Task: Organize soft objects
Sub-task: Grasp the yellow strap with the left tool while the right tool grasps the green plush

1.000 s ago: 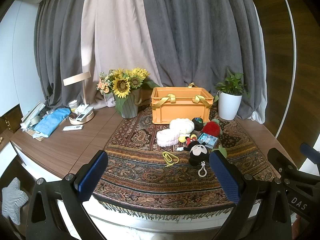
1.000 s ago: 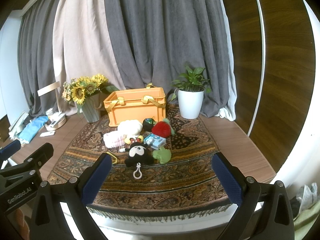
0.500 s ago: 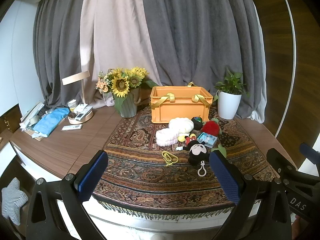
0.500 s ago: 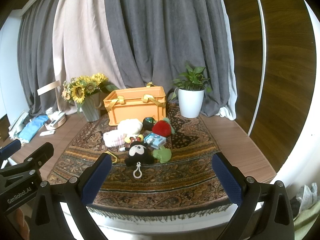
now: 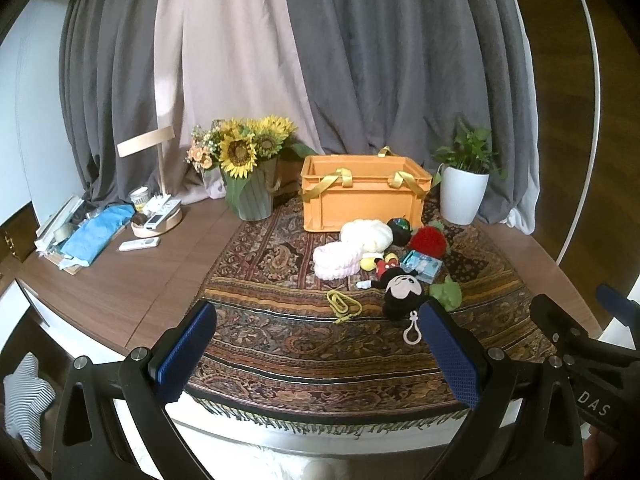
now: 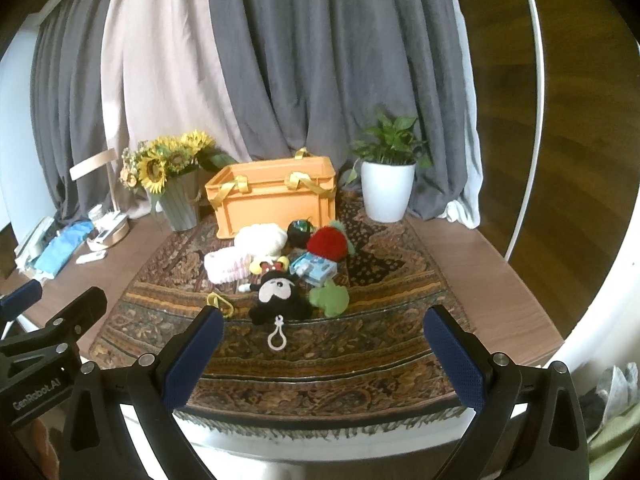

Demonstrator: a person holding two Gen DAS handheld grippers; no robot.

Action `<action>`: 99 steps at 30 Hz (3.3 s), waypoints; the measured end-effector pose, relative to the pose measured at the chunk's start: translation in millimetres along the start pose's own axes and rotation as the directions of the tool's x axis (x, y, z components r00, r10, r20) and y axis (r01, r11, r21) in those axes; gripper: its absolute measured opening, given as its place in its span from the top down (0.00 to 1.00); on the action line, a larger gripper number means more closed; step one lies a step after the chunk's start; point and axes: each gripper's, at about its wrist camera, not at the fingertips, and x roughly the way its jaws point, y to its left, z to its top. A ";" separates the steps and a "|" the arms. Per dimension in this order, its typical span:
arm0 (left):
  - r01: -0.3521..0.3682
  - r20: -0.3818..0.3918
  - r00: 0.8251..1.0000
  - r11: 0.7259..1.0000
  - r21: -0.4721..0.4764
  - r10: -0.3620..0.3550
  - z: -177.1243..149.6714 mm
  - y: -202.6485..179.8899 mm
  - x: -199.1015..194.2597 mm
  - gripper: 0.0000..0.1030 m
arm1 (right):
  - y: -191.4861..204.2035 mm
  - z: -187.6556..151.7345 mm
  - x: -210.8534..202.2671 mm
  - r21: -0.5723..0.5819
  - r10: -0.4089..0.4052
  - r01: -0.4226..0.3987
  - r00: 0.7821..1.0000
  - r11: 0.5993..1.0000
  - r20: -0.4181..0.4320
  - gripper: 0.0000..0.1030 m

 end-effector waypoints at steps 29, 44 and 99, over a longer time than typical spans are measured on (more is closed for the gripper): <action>0.097 -0.208 0.973 0.995 -0.025 -0.100 29.7 21.7 180.5 0.06 | 14.7 30.0 159.2 0.132 -0.170 0.200 0.963 0.971 -0.208 0.02; -0.033 -0.314 0.949 0.999 -0.023 0.024 0.0 -20.7 234.4 0.10 | -25.8 9.7 238.9 0.116 -0.063 0.108 0.937 0.987 -0.343 0.06; 0.046 -0.252 0.966 0.998 -0.031 -0.052 6.5 -27.8 245.9 0.69 | -14.6 20.1 248.6 0.029 0.009 0.000 0.957 1.000 -0.291 0.38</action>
